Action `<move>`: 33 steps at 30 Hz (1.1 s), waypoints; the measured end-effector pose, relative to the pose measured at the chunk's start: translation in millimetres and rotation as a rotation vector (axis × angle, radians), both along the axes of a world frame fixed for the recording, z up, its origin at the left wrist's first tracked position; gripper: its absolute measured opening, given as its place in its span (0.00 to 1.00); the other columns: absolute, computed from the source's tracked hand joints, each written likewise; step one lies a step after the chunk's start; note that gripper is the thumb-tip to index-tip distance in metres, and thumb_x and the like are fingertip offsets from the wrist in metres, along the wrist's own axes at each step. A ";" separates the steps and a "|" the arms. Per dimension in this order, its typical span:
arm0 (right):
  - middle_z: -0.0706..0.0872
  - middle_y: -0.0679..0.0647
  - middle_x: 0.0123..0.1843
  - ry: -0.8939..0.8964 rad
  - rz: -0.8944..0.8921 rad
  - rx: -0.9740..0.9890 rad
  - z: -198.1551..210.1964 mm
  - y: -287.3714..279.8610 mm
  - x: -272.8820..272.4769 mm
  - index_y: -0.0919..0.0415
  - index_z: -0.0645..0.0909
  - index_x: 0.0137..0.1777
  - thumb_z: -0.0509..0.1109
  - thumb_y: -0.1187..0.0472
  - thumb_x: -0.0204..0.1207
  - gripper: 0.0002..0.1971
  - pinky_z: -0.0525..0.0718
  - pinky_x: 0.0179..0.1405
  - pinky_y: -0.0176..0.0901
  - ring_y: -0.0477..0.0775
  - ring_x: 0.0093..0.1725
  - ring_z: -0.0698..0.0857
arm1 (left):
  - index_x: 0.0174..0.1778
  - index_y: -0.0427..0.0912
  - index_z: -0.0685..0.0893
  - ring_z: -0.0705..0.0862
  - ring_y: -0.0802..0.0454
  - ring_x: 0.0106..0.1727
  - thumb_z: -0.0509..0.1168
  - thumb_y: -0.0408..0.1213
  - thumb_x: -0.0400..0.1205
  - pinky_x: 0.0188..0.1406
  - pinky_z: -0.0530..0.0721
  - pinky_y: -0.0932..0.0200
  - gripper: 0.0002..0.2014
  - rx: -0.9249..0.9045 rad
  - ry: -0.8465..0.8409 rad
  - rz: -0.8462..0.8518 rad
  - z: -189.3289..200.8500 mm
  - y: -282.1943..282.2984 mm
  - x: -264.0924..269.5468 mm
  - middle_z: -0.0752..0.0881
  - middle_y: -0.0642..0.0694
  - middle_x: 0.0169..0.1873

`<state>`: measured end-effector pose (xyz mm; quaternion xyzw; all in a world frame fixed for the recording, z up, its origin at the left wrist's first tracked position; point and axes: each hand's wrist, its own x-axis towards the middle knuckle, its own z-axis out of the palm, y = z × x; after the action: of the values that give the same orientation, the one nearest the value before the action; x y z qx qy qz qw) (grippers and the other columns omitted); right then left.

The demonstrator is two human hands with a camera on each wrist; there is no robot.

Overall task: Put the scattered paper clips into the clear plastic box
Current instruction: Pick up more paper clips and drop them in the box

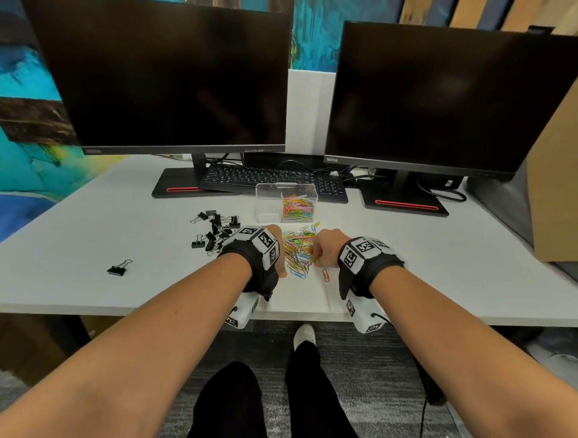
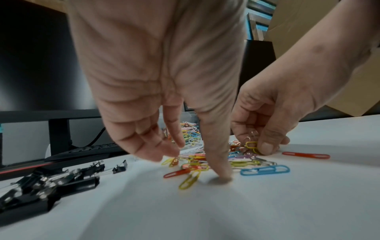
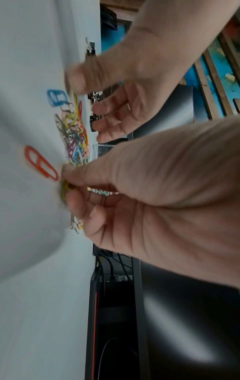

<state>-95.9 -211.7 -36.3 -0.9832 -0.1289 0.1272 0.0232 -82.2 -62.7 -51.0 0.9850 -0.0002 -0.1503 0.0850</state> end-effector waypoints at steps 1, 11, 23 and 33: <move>0.86 0.62 0.59 -0.003 0.009 -0.002 0.9 -0.6 -0.5 0.68 0.84 0.59 0.70 0.63 0.75 0.14 0.80 0.48 0.41 0.61 0.59 0.85 | 0.61 0.41 0.82 0.87 0.44 0.54 0.79 0.58 0.53 0.56 0.86 0.48 0.42 0.021 -0.037 0.000 8.5 -1.6 -6.8 0.87 0.46 0.56; 0.85 0.58 0.55 -0.168 0.009 0.227 21.2 -5.4 3.7 0.64 0.84 0.51 0.70 0.64 0.75 0.08 0.81 0.53 0.44 0.57 0.55 0.84 | 0.64 0.38 0.83 0.81 0.43 0.65 0.62 0.31 0.80 0.66 0.80 0.54 0.16 -0.496 -0.264 0.219 33.7 -12.9 -21.7 0.83 0.42 0.65; 0.83 0.45 0.32 -0.255 -0.048 0.690 56.4 16.1 -1.2 0.64 0.88 0.43 0.75 0.67 0.70 0.03 0.80 0.44 0.30 0.43 0.38 0.81 | 0.64 0.29 0.74 0.84 0.39 0.49 0.49 0.40 0.89 0.58 0.85 0.44 0.18 -1.378 -0.052 0.466 35.3 -19.5 -1.8 0.82 0.32 0.56; 0.91 0.60 0.45 0.107 -0.055 0.118 47.7 -17.0 -16.4 0.68 0.87 0.49 0.80 0.57 0.66 0.16 0.89 0.49 0.45 0.54 0.44 0.91 | 0.38 0.37 0.72 0.80 0.50 0.33 0.50 0.35 0.88 0.18 0.83 0.65 0.14 -1.399 0.056 0.644 23.5 -6.5 -3.9 0.81 0.43 0.34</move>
<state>-112.3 -228.7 11.4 -0.9751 -0.1076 0.1709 0.0914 -86.1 -69.2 -27.5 0.6492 0.1938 -0.1080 0.7275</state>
